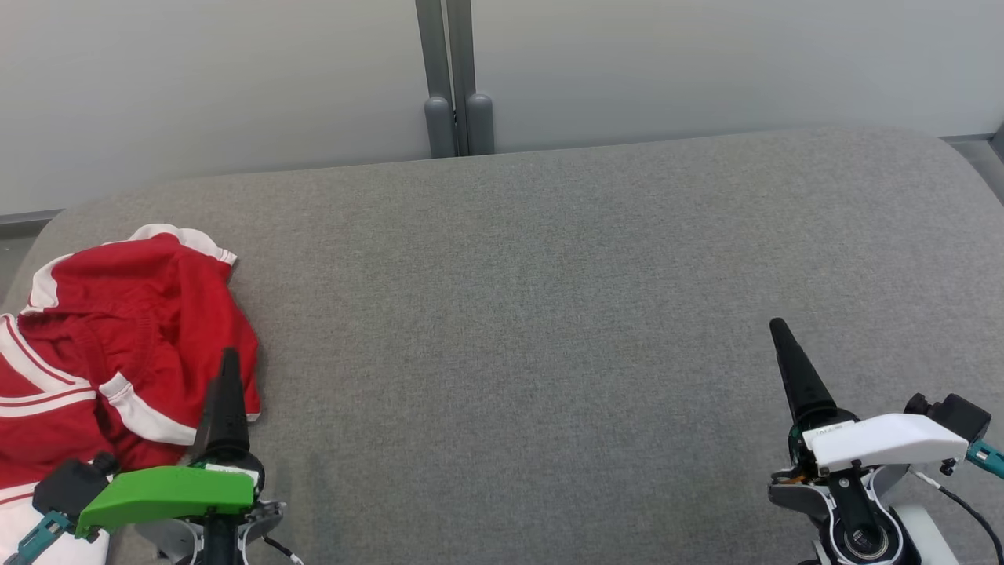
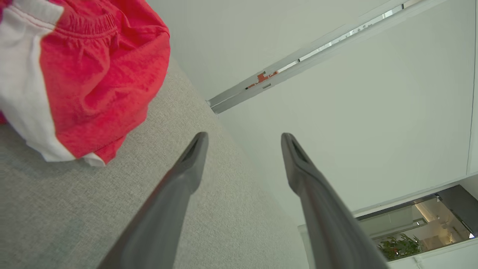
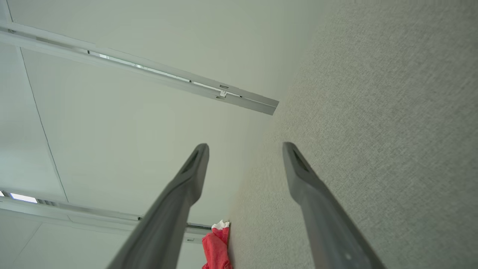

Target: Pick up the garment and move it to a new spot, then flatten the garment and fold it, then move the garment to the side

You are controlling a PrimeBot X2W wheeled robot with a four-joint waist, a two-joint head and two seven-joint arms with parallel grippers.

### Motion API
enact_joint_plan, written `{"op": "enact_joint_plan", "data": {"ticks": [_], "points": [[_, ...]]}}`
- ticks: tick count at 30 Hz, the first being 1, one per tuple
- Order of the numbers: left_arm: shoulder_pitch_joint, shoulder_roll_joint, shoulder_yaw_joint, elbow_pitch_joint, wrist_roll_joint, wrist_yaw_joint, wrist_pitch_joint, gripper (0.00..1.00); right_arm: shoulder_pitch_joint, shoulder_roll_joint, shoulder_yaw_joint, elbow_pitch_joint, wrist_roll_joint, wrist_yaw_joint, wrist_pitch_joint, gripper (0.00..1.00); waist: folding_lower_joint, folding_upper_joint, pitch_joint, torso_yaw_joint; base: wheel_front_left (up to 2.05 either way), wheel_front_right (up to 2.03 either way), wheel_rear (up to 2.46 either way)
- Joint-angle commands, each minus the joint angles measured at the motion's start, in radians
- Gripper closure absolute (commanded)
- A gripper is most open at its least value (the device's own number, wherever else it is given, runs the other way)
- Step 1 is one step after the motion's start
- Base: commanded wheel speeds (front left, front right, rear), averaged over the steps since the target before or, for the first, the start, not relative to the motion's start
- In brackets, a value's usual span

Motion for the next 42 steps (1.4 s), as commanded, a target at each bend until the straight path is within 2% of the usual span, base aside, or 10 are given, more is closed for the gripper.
{"op": "enact_joint_plan", "data": {"ticks": [1,10,18,27,42], "points": [[-0.011,0.006,-0.007,-0.019,0.057,0.006,-0.011,0.00,-0.027,-0.016,0.013,-0.019,-0.046,0.001,-0.012,0.00,0.0000,0.0000,0.000,0.000,0.00,0.00,0.00],[-0.006,0.007,-0.042,-0.030,0.257,0.056,-0.041,0.00,-0.036,-0.037,0.050,-0.006,-0.278,0.001,-0.042,0.00,0.0000,0.0000,0.000,0.003,0.00,0.00,0.00],[-0.004,0.008,-0.076,-0.041,0.420,0.078,-0.066,0.00,-0.043,-0.035,0.041,0.015,-0.474,0.001,-0.068,0.00,0.0000,0.0000,0.001,0.007,0.00,0.00,0.00],[0.001,0.009,-0.098,-0.038,0.538,0.100,-0.092,0.00,-0.047,-0.019,0.037,0.017,-0.650,0.001,-0.093,0.00,0.0000,0.0000,0.001,0.010,0.00,0.00,0.00],[0.006,0.010,-0.116,-0.052,0.673,0.109,-0.131,0.00,-0.048,-0.012,0.033,0.001,-0.825,0.001,-0.132,0.00,0.0000,0.0000,0.006,0.017,0.00,0.00,0.00]]}}
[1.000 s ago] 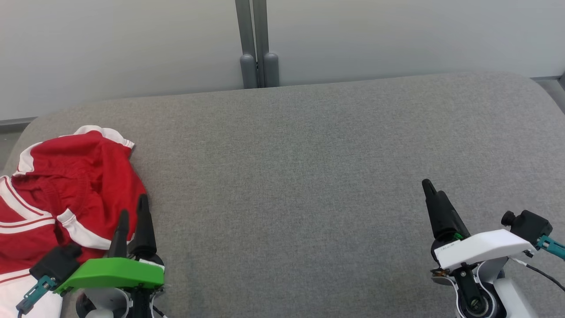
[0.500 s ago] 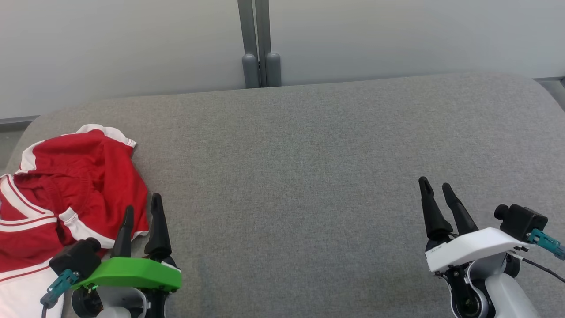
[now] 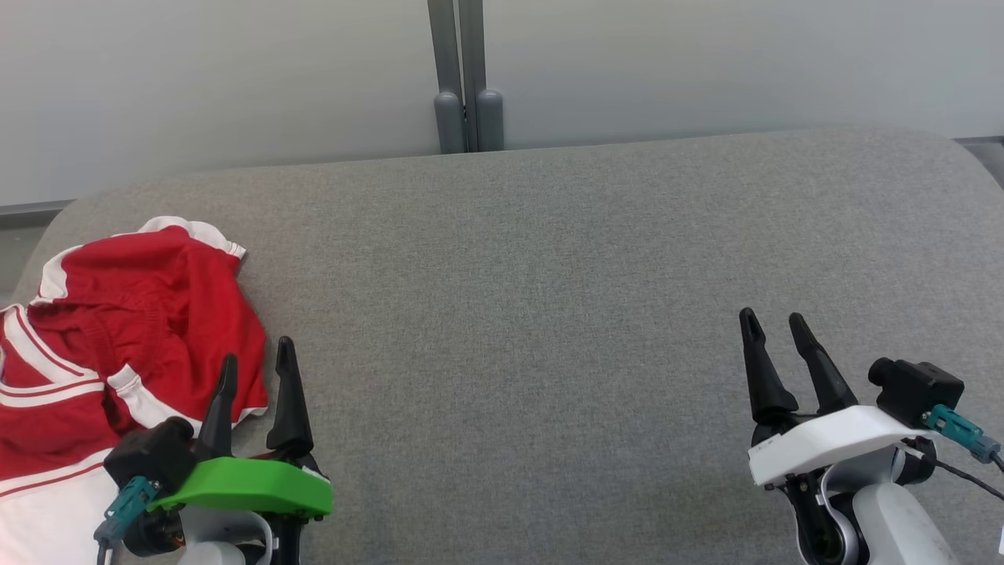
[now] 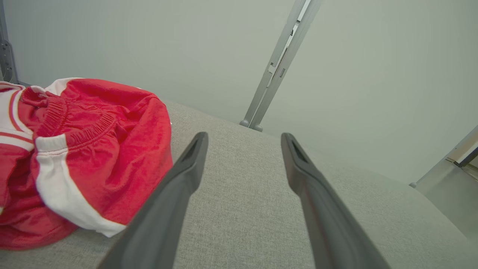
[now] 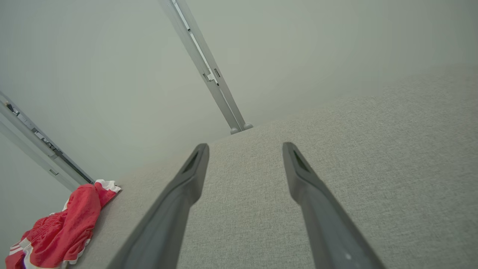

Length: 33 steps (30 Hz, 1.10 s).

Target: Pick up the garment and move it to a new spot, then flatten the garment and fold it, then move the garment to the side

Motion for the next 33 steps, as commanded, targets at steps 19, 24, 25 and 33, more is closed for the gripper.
{"op": "enact_joint_plan", "data": {"ticks": [19,24,25,33], "points": [[0.002,0.009,-0.034,-0.017,0.164,0.018,-0.051,0.00,-0.021,-0.003,0.023,-0.021,-0.168,0.001,-0.052,0.00,0.0000,-0.0001,0.009,0.008,0.00,0.00,0.00],[-0.004,0.009,-0.037,-0.018,0.189,0.020,-0.062,0.00,-0.025,-0.005,0.029,-0.022,-0.207,0.001,-0.063,0.00,0.0000,-0.0001,0.014,0.011,0.00,0.00,0.00],[-0.005,0.009,-0.038,-0.018,0.194,0.020,-0.063,0.00,-0.025,-0.004,0.030,-0.022,-0.213,0.001,-0.065,0.00,0.0000,-0.0001,0.015,0.011,0.00,0.00,0.00],[-0.009,0.009,-0.043,-0.021,0.247,0.023,-0.079,0.00,-0.023,-0.006,0.035,-0.024,-0.264,0.001,-0.079,0.00,0.0000,-0.0001,0.020,0.014,0.00,0.00,0.00]]}}
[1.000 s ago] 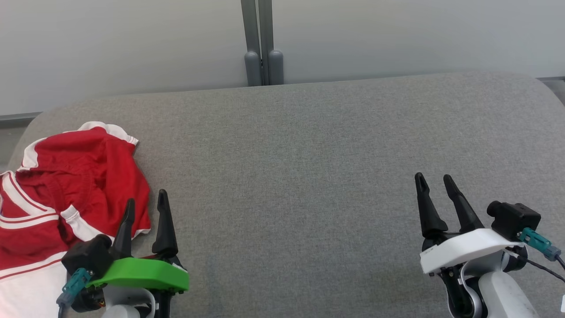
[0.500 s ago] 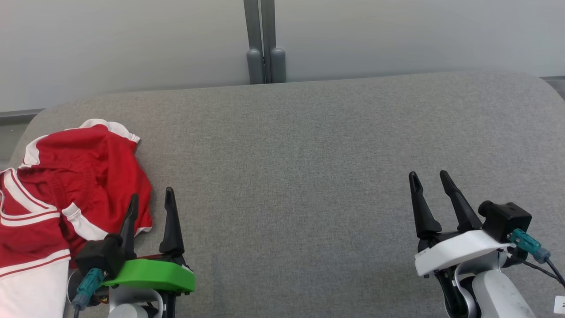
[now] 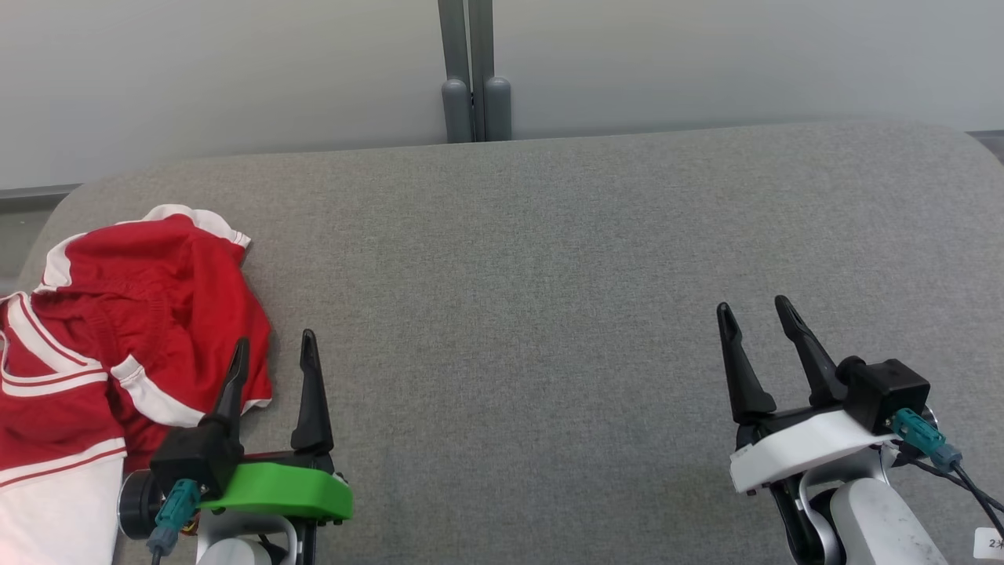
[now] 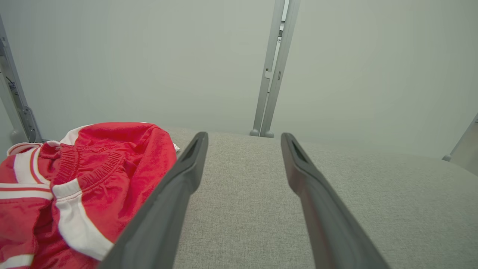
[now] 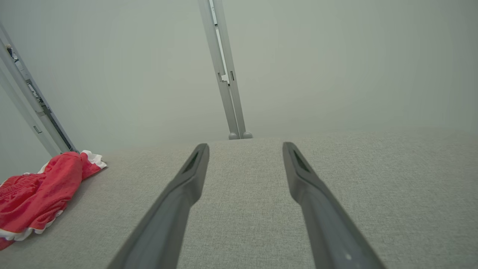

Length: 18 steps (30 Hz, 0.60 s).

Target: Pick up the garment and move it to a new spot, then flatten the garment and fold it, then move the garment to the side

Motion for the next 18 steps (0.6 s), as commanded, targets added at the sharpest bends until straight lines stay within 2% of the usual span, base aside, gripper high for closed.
{"op": "enact_joint_plan", "data": {"ticks": [1,18], "points": [[-0.009,0.007,-0.002,-0.008,0.025,0.005,-0.010,0.00,-0.015,-0.005,0.004,-0.008,-0.025,0.001,-0.011,0.00,0.0000,-0.0001,0.001,0.000,0.00,0.00,0.00],[-0.006,0.008,-0.013,-0.013,0.109,0.016,-0.034,0.00,-0.016,-0.005,0.016,-0.003,-0.095,0.001,-0.033,0.00,0.0000,-0.0001,0.003,0.005,0.00,0.00,0.00]]}}
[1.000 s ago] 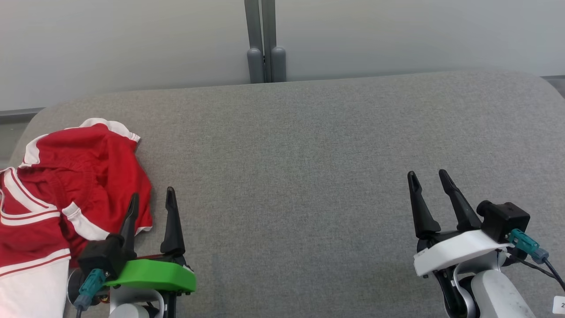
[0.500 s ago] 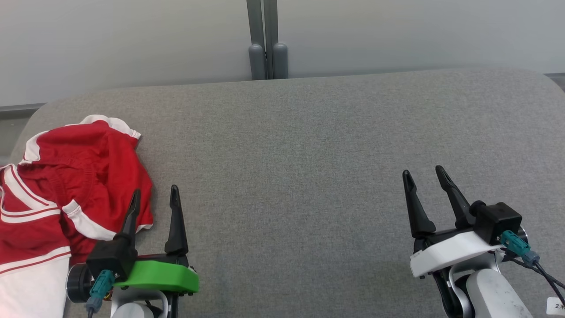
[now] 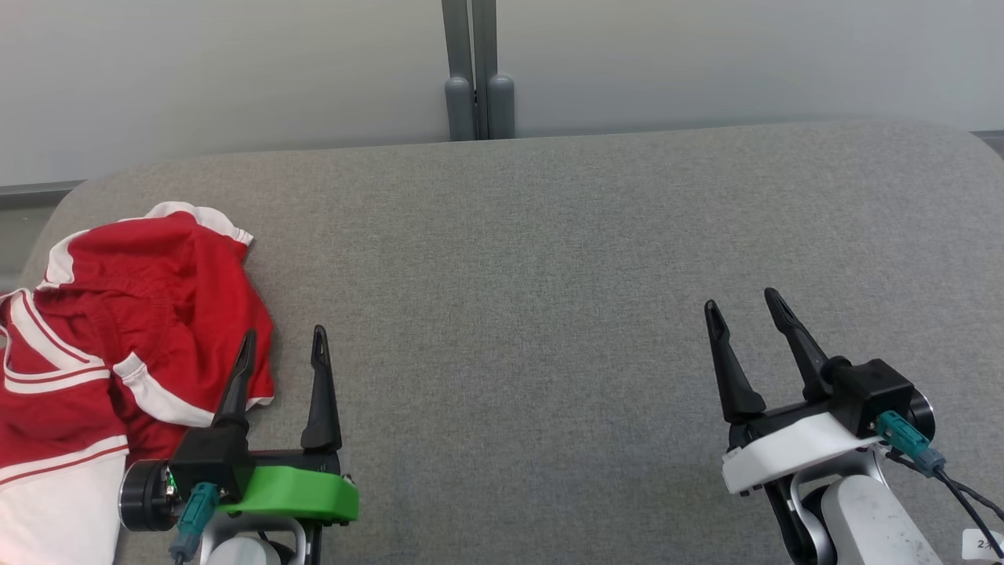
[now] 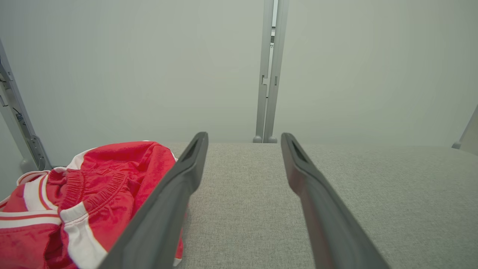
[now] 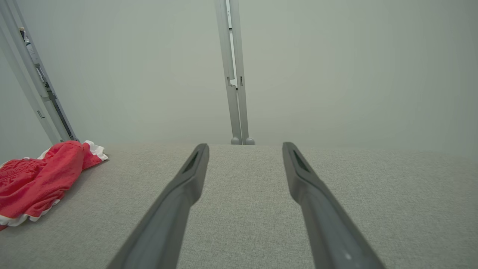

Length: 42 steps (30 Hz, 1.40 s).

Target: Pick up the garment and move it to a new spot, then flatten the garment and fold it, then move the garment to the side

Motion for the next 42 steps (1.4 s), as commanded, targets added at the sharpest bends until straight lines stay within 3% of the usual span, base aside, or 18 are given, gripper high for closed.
{"op": "enact_joint_plan", "data": {"ticks": [1,31,42], "points": [[-0.004,0.007,0.002,-0.002,0.003,0.005,-0.002,0.00,-0.006,-0.004,0.000,0.001,0.000,0.000,-0.003,0.00,0.0000,0.0000,-0.001,0.000,0.00,0.00,0.00],[-0.014,0.007,0.009,0.003,-0.015,0.001,-0.002,0.00,-0.007,0.001,0.000,-0.008,0.024,0.000,-0.003,0.00,0.0000,0.0000,0.016,0.000,0.00,0.00,0.00],[-0.038,0.007,0.013,0.008,-0.027,0.004,-0.002,0.00,-0.017,0.001,-0.011,-0.011,0.035,0.000,-0.003,0.00,0.0000,0.0000,0.048,0.052,0.00,0.00,0.00]]}}
